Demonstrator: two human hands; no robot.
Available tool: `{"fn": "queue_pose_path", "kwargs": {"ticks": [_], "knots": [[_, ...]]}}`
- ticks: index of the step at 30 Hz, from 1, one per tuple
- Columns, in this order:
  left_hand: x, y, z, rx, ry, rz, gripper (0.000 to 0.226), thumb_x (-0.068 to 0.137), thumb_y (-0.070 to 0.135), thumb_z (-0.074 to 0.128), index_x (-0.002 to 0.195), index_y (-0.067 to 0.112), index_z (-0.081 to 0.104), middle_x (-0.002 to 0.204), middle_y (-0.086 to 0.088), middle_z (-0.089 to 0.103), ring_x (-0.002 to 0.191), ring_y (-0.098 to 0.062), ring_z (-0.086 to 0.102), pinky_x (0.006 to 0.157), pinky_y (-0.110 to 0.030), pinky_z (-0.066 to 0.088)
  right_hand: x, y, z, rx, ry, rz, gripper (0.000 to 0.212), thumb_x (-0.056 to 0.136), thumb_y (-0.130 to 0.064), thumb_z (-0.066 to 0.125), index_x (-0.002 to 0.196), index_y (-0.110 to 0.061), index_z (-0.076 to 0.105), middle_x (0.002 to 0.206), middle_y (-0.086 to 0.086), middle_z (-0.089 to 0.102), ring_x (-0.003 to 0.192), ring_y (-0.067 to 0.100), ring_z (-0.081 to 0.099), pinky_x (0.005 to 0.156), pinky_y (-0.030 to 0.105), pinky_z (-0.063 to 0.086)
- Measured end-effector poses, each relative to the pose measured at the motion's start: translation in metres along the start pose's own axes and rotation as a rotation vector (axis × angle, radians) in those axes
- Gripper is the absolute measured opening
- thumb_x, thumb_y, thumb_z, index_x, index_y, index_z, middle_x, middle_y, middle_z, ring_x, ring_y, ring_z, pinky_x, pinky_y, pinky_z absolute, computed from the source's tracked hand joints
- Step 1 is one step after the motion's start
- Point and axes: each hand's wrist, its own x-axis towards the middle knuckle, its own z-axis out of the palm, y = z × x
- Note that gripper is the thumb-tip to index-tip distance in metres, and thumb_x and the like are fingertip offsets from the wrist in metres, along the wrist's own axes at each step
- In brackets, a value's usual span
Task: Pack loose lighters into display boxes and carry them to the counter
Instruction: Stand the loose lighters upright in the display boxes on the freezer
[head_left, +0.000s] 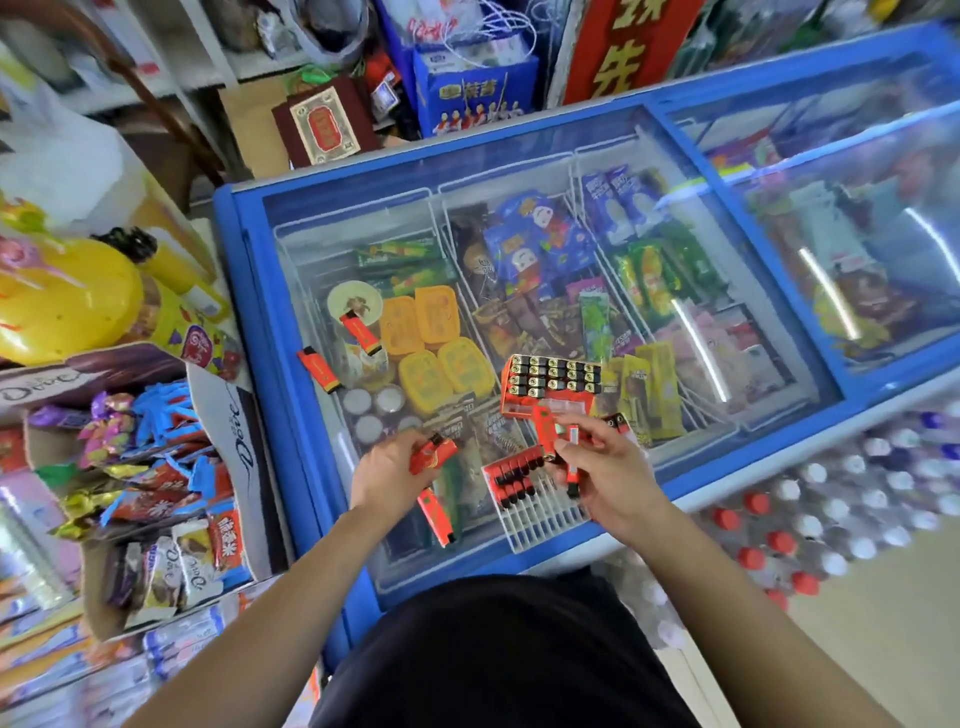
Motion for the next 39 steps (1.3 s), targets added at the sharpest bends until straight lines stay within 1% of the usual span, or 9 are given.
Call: {"fn": "queue_pose_path", "kwargs": {"ticks": [6, 12, 16, 19, 22, 27, 32, 36, 39], "knots": [[-0.002, 0.013, -0.012, -0.071, 0.084, -0.009, 0.043, 0.086, 0.060, 0.069, 0.115, 0.028, 0.068, 0.073, 0.015, 0.063, 0.070, -0.011, 0.065, 0.058, -0.024, 0.049, 0.032, -0.025, -0.021, -0.078, 0.133, 0.017, 0.023, 0.087, 0.008, 0.069, 0.110, 0.004, 0.069, 0.101, 0.023, 0.067, 0.071, 0.030, 0.065, 0.069, 0.033, 0.059], [-0.006, 0.054, -0.028, -0.216, 0.085, 0.185, 0.041, 0.085, 0.043, 0.078, 0.118, 0.021, 0.073, 0.066, 0.025, 0.057, 0.049, 0.011, 0.055, 0.050, -0.005, 0.039, 0.069, -0.047, -0.014, -0.197, 0.147, 0.109, 0.021, 0.080, 0.014, 0.073, 0.099, 0.005, 0.068, 0.106, 0.031, 0.069, 0.089, 0.037, 0.073, 0.063, 0.031, 0.061], [0.000, 0.064, -0.033, -0.277, 0.111, 0.228, 0.046, 0.082, 0.052, 0.076, 0.117, 0.023, 0.073, 0.073, 0.021, 0.067, 0.050, -0.003, 0.061, 0.049, -0.011, 0.045, 0.070, -0.040, -0.006, -0.131, 0.194, 0.091, 0.026, 0.082, 0.007, 0.076, 0.105, 0.003, 0.065, 0.101, 0.025, 0.072, 0.084, 0.035, 0.075, 0.058, 0.027, 0.059], [0.004, 0.065, -0.028, -0.323, 0.095, 0.253, 0.061, 0.076, 0.067, 0.067, 0.120, 0.024, 0.072, 0.079, 0.011, 0.074, 0.050, -0.014, 0.061, 0.051, -0.024, 0.053, 0.068, -0.032, -0.005, 0.020, 0.177, 0.048, 0.024, 0.086, 0.010, 0.069, 0.109, 0.005, 0.063, 0.105, 0.029, 0.068, 0.089, 0.036, 0.074, 0.077, 0.042, 0.063], [0.004, 0.068, -0.024, -0.320, 0.068, 0.257, 0.051, 0.081, 0.052, 0.076, 0.122, 0.022, 0.071, 0.079, 0.007, 0.075, 0.041, -0.007, 0.053, 0.044, -0.011, 0.040, 0.066, -0.027, -0.008, 0.094, 0.154, 0.017, 0.026, 0.090, 0.012, 0.063, 0.115, 0.005, 0.062, 0.102, 0.035, 0.064, 0.085, 0.042, 0.072, 0.095, 0.057, 0.054], [-0.003, 0.073, -0.023, -0.332, 0.046, 0.282, 0.048, 0.084, 0.035, 0.079, 0.126, 0.015, 0.069, 0.093, -0.010, 0.077, 0.044, 0.001, 0.056, 0.044, -0.013, 0.041, 0.057, -0.028, -0.009, 0.109, 0.096, -0.005, 0.028, 0.092, 0.008, 0.062, 0.120, 0.002, 0.060, 0.113, 0.037, 0.065, 0.087, 0.042, 0.070, 0.068, 0.042, 0.058], [-0.002, 0.074, -0.020, -0.368, 0.033, 0.247, 0.044, 0.090, 0.040, 0.072, 0.129, 0.021, 0.064, 0.044, 0.012, 0.049, 0.034, -0.007, 0.038, 0.038, -0.013, 0.027, 0.052, -0.028, -0.020, 0.157, -0.011, -0.006, 0.031, 0.097, 0.004, 0.055, 0.126, -0.005, 0.061, 0.123, 0.029, 0.062, 0.095, 0.035, 0.068, 0.078, 0.041, 0.057], [0.002, 0.070, -0.015, -0.394, -0.006, 0.249, 0.044, 0.092, 0.058, 0.058, 0.128, 0.034, 0.058, 0.055, -0.011, 0.056, 0.039, -0.007, 0.037, 0.042, -0.025, 0.031, 0.051, -0.023, -0.026, 0.121, -0.019, -0.021, 0.038, 0.100, 0.007, 0.046, 0.131, -0.009, 0.060, 0.122, 0.024, 0.066, 0.106, 0.040, 0.069, 0.087, 0.047, 0.058], [0.000, 0.073, -0.016, -0.395, -0.035, 0.248, 0.038, 0.098, 0.049, 0.056, 0.129, 0.028, 0.057, 0.052, -0.007, 0.051, 0.040, -0.007, 0.042, 0.043, -0.024, 0.033, 0.047, -0.023, -0.028, 0.091, 0.006, -0.066, 0.042, 0.097, 0.010, 0.052, 0.132, -0.010, 0.058, 0.119, 0.025, 0.068, 0.103, 0.041, 0.070, 0.083, 0.044, 0.060]]}}
